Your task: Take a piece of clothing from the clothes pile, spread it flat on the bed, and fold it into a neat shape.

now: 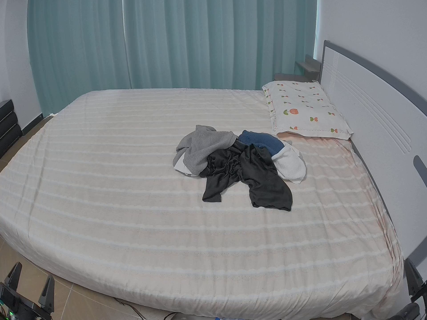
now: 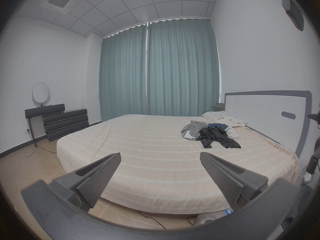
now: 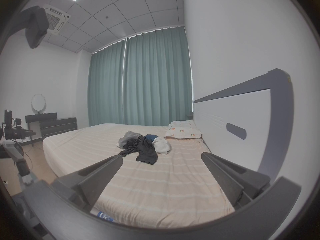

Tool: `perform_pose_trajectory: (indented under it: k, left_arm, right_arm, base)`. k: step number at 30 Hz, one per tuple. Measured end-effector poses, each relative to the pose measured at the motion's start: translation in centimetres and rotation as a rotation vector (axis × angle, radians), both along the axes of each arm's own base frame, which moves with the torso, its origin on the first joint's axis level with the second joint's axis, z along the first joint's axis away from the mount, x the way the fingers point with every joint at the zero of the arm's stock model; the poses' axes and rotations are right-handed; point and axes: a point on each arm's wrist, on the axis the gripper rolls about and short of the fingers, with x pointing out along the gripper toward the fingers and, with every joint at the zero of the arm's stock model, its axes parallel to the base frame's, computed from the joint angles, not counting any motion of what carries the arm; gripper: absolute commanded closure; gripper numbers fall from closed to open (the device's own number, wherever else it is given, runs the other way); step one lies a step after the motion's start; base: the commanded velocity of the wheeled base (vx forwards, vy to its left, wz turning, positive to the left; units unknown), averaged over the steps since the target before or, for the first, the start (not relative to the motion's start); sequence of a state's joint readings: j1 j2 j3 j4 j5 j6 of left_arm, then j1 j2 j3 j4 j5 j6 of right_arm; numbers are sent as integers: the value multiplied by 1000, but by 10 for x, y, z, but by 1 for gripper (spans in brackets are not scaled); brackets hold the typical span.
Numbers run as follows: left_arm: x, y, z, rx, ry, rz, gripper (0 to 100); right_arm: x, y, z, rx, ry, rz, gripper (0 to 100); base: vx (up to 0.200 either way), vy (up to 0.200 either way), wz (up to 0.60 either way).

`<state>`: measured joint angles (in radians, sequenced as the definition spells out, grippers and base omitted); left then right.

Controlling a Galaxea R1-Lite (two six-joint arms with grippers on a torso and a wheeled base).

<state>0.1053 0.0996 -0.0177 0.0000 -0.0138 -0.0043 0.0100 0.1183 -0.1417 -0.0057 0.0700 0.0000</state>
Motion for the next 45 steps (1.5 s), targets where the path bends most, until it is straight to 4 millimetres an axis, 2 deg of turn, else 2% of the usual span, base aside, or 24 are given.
perform_pose_trajectory:
  k: [5, 13, 19, 21, 22, 25, 26, 27, 30, 31, 35, 40, 45]
  left_arm:
    - [0, 0, 0, 0, 0, 0, 0]
    - [0, 0, 0, 0, 0, 0, 0]
    - [0, 0, 0, 0, 0, 1, 0]
    - [0, 0, 0, 0, 0, 1, 0]
    - [0, 0, 0, 0, 0, 0, 0]
    - [0, 0, 0, 0, 0, 1, 0]
    - [0, 0, 0, 0, 0, 1, 0]
    - [0, 0, 0, 0, 0, 0, 0]
    - [0, 0, 0, 0, 0, 0, 0]
    - [0, 0, 0, 0, 0, 0, 0]
    - [0, 0, 0, 0, 0, 0, 0]
    - [0, 0, 0, 0, 0, 0, 0]
    - [0, 0, 0, 0, 0, 0, 0]
  right_arm:
    - [19, 1, 19, 11, 90, 30, 0]
    - [76, 4, 43, 60, 255, 70, 0]
    - [133, 10, 52, 117, 372, 66, 0]
    - [153, 12, 53, 138, 405, 56, 0]
    - [170, 15, 53, 156, 427, 47, 0]
    - [197, 19, 52, 180, 461, 29, 0]
    - [215, 23, 50, 192, 481, 17, 0]
    - [222, 24, 49, 196, 487, 12, 0]
    - [264, 33, 40, 222, 520, -17, 0]
    - [272, 34, 38, 225, 525, -21, 0]
    - [320, 47, 19, 248, 553, -52, 0]
    - [384, 66, -21, 280, 581, -88, 0]
    - [434, 83, -65, 329, 585, -117, 0]
  base:
    - [0, 0, 0]
    - [0, 0, 0]
    - [0, 0, 0]
    - [0, 0, 0]
    - [0, 0, 0]
    - [0, 0, 0]
    - [0, 0, 0]
    - [0, 0, 0]
    - [0, 0, 0]
    - [0, 0, 0]
    - [0, 0, 0]
    - [0, 0, 0]
    - [0, 0, 0]
